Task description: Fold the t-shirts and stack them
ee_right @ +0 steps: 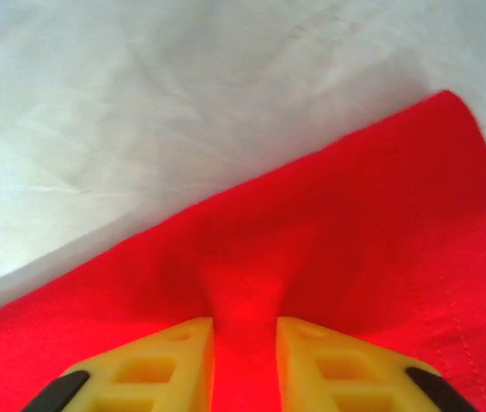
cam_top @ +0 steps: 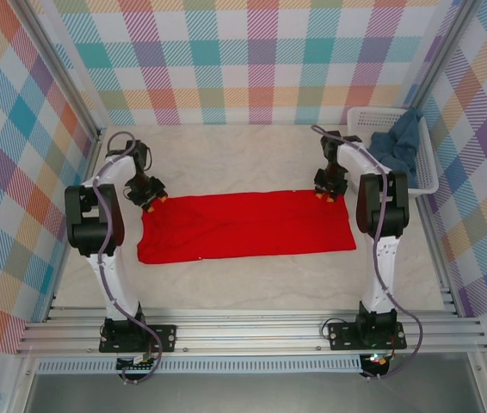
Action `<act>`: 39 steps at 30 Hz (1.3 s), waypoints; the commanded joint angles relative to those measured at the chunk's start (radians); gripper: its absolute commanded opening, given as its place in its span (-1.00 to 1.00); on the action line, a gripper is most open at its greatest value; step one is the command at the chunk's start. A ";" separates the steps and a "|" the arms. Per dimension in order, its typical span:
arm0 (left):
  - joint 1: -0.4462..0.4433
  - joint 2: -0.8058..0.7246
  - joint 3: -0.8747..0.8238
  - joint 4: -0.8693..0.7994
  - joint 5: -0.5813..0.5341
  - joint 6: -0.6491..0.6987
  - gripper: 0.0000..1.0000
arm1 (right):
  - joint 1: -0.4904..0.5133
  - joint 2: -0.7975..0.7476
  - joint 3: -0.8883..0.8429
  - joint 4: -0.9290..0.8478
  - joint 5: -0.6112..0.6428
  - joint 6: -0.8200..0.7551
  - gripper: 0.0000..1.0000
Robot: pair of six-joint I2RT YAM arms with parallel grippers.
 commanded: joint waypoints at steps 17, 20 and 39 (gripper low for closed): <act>-0.201 -0.237 -0.281 0.059 -0.006 0.044 -0.12 | 0.190 -0.419 -0.350 0.135 -0.093 0.034 -0.34; -0.215 -0.248 -0.290 0.119 0.004 0.047 -0.13 | 0.190 -0.429 -0.369 0.141 -0.104 0.033 -0.35; -0.353 -0.033 -0.132 0.156 -0.044 0.080 -0.37 | 0.190 -0.472 -0.410 0.136 -0.099 0.037 -0.35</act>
